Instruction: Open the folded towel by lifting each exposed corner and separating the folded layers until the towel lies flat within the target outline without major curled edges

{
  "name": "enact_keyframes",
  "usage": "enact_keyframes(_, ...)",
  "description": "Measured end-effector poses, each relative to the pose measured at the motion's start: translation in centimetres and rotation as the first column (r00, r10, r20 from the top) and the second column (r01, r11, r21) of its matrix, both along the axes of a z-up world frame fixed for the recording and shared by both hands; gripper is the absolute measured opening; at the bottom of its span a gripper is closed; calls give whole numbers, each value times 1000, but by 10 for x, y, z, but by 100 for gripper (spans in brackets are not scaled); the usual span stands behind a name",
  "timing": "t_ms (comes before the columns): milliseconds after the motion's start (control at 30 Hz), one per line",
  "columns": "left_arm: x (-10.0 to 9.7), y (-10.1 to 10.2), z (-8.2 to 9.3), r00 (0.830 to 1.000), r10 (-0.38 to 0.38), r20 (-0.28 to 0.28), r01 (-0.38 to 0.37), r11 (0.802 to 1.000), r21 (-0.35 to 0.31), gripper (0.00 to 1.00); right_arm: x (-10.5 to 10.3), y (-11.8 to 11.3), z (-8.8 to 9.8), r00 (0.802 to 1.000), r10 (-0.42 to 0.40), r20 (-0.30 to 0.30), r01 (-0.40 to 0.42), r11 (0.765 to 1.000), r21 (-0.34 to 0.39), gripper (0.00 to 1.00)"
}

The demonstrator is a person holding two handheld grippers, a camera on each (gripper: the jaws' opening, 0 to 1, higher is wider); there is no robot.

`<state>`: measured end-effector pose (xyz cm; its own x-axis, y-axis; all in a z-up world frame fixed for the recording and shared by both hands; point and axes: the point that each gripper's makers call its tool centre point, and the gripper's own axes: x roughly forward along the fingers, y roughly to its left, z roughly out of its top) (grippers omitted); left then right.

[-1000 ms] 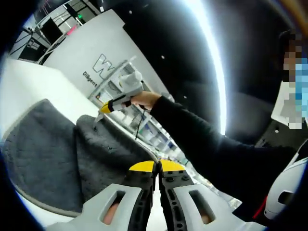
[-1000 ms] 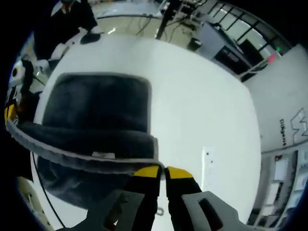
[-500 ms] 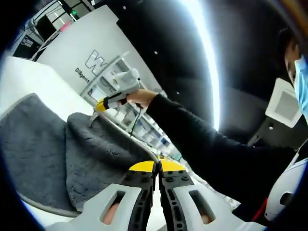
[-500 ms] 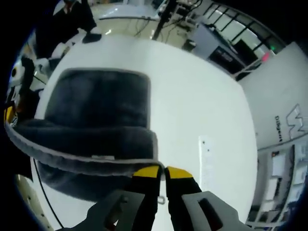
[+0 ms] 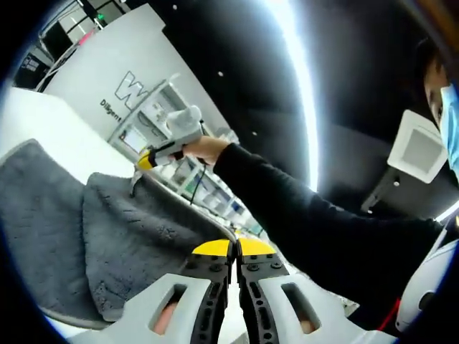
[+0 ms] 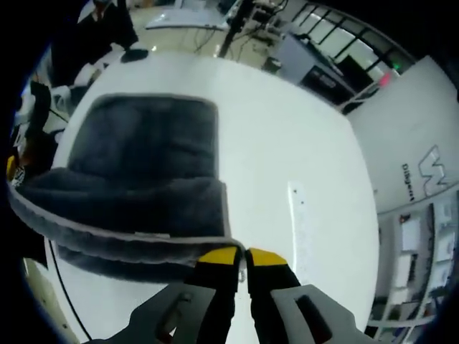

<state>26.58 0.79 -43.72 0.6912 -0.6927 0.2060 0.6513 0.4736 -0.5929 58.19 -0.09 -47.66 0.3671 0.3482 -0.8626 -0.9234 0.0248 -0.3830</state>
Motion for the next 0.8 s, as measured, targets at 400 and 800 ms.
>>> enact_keyframes(400, 9, -58, 9, 997, -70, -10, 70, 997, -25, 0, 6, -32, -7, 999, -42, 5, 42, 999, -15, 0)
enact_keyframes(800, 19, -92, 26, 991, -133, 28, 133, 991, -15, 0, 3, -72, -7, 993, -115, 12, 116, 993, -8, 0)
